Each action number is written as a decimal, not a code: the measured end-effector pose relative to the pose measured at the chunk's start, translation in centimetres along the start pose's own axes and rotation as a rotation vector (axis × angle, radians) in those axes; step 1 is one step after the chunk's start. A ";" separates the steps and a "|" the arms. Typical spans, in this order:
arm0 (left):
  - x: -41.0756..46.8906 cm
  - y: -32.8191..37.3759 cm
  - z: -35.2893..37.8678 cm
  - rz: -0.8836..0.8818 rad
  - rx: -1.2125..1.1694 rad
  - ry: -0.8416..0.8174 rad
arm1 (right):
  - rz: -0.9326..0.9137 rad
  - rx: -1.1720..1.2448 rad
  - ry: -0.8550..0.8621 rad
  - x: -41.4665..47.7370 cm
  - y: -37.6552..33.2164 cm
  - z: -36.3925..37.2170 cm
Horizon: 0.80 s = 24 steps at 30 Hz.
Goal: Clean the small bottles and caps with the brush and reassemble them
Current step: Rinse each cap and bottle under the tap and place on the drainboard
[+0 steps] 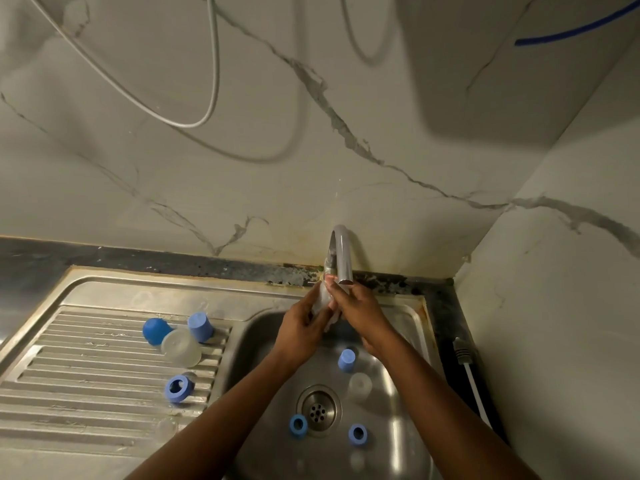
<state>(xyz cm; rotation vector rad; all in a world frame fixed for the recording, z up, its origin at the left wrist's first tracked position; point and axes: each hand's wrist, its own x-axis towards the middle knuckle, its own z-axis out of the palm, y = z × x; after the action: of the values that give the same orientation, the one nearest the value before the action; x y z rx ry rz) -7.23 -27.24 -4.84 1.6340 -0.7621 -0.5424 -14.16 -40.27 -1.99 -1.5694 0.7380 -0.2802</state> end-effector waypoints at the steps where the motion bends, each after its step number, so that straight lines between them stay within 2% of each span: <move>1: -0.1 -0.1 0.1 -0.001 0.004 -0.004 | 0.068 0.066 -0.018 0.1 -0.1 0.0; 4: -0.1 -0.3 0.3 -0.025 0.036 0.016 | 0.203 0.221 -0.044 0.2 -0.2 0.3; 8: 0.4 -0.1 0.3 0.060 0.135 0.033 | 0.124 0.069 0.062 0.4 0.3 0.7; 12: 1.7 0.7 0.4 0.071 0.118 0.021 | 0.073 0.095 0.056 -0.3 -0.1 -0.4; 15: 2.5 1.2 0.4 -0.002 -0.033 -0.013 | 0.070 0.213 -0.018 -0.9 0.8 -1.1; 19: 2.5 1.8 0.3 -0.199 -0.273 0.006 | 0.008 0.266 -0.126 -1.4 1.8 -2.1; 24: 1.7 2.9 0.9 -0.188 -0.402 -0.054 | -0.016 0.183 -0.104 -1.2 1.0 -2.5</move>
<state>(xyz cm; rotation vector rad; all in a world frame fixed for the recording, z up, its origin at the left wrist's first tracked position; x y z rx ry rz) -7.22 -29.39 -2.08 1.3252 -0.5003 -0.8199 -16.79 -41.55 -2.29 -1.4059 0.6026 -0.2684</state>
